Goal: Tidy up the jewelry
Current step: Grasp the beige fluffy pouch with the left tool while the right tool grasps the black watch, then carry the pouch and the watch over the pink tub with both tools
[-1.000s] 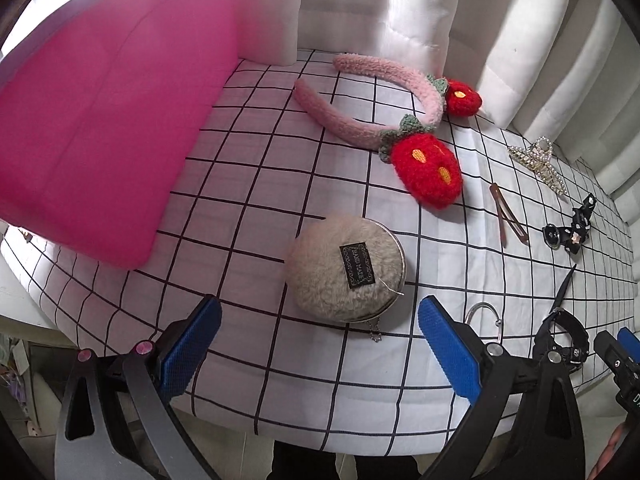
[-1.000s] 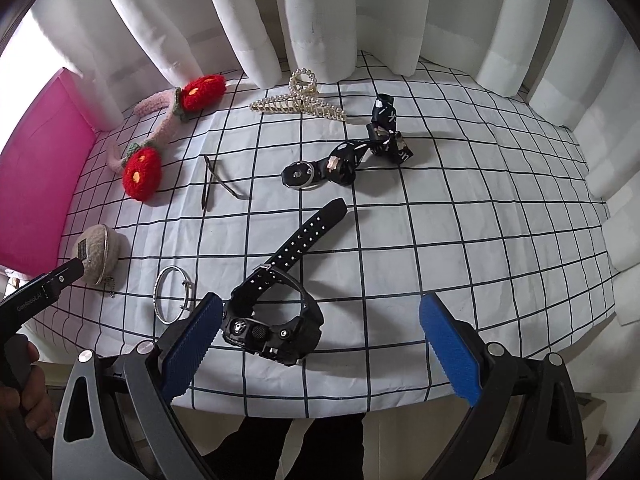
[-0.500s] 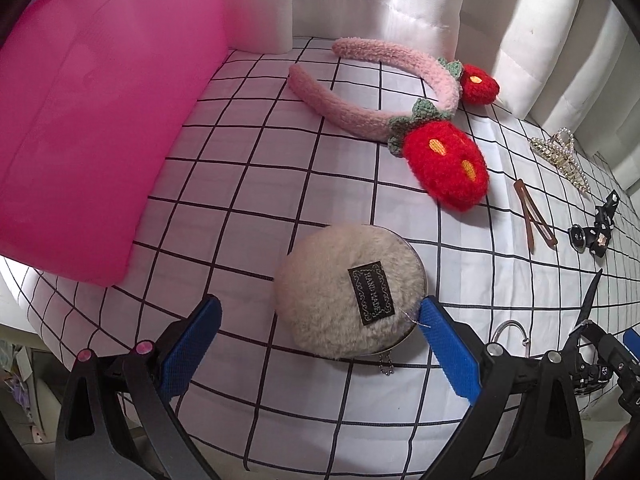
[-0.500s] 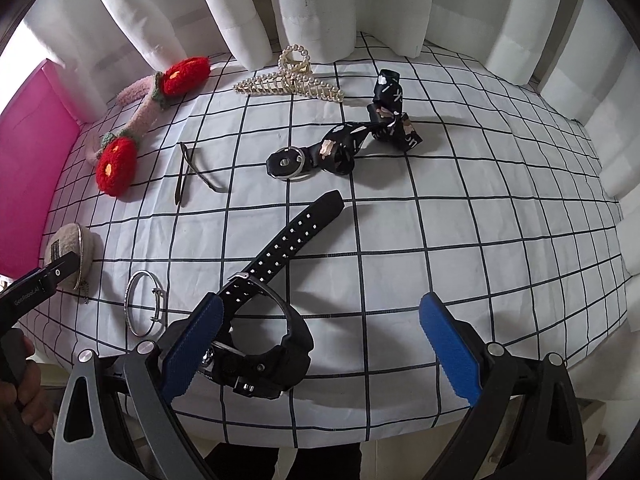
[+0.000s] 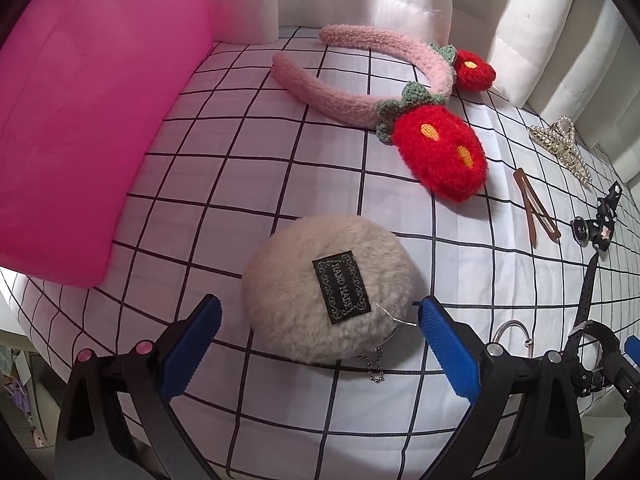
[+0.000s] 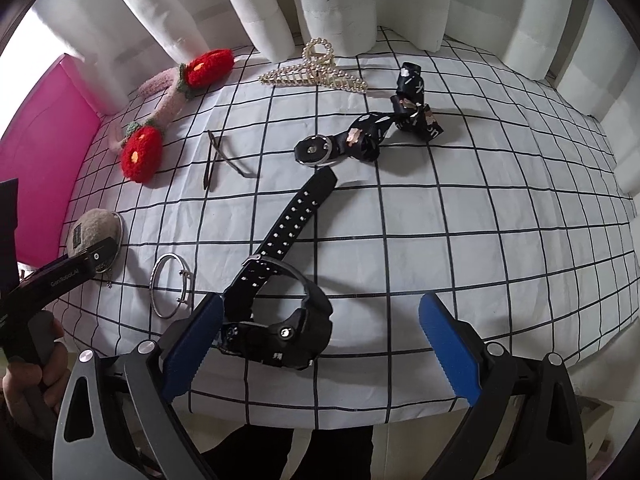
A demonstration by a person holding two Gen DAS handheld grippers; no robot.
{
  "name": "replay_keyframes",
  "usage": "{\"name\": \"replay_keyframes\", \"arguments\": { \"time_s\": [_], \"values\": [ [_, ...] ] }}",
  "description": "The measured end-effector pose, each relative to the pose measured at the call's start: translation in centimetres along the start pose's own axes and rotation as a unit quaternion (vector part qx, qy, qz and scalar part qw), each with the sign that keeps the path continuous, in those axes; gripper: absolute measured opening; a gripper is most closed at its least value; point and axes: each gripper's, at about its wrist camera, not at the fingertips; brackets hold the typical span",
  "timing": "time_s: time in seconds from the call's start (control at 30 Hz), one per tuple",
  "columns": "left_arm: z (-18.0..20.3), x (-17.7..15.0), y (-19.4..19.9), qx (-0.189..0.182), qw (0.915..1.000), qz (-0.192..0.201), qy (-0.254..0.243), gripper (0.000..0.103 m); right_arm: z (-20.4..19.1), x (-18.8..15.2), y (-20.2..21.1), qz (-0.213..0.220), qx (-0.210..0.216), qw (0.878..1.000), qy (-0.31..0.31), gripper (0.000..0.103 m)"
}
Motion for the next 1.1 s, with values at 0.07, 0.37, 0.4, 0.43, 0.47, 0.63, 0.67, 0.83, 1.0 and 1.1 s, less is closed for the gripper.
{"name": "replay_keyframes", "arguments": {
  "time_s": [0.07,0.37,0.4,0.43,0.47,0.63,0.67,0.83,1.0,1.1],
  "values": [
    [0.0,0.0,-0.1,0.0,1.0,-0.001,-0.001,0.097,-0.4,-0.1,0.4,0.003,0.01,1.0,0.003,0.094],
    [0.4,-0.3,-0.8,-0.004,1.0,-0.004,0.0,0.097,-1.6,-1.1,-2.0,-0.018,-0.002,0.999,0.029,0.094],
    [0.3,-0.3,-1.1,-0.005,1.0,-0.005,0.001,0.097,-1.7,-1.2,-2.4,-0.019,-0.006,0.999,0.03,0.094],
    [0.4,-0.3,-1.1,-0.001,1.0,0.002,-0.001,0.097,-1.7,-1.3,-2.7,-0.018,-0.007,0.999,0.03,0.094],
    [0.5,-0.2,-1.1,-0.002,1.0,0.006,-0.002,0.097,-1.7,-1.4,-3.1,-0.02,-0.003,0.999,0.028,0.094],
    [0.3,0.1,-0.5,-0.004,0.9997,0.023,0.003,0.073,-1.8,-1.8,-3.6,-0.013,0.008,0.999,0.032,0.085],
    [0.3,0.2,-0.4,-0.003,0.9997,0.024,0.002,0.072,-2.0,-1.8,-3.5,-0.009,0.014,0.999,0.039,0.078],
    [-0.3,0.3,-0.1,-0.014,0.9996,0.019,0.016,0.071,-2.4,-1.6,-3.3,-0.002,0.017,0.999,0.047,0.069],
    [-0.7,0.5,1.1,-0.024,0.999,0.032,0.021,0.071,-2.3,-1.4,-3.3,-0.005,0.022,0.999,0.045,0.069],
    [-1.0,0.9,2.2,-0.03,0.9982,0.044,0.029,0.071,-2.2,-1.3,-3.2,-0.005,0.026,0.999,0.044,0.069]
  ]
}}
Point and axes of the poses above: each gripper's, at about its wrist camera, not at the fingertips, and y roughly against the way its jaws point, z to its right, x to its top, and after that the axes turned 7 degrees about z, right-handed
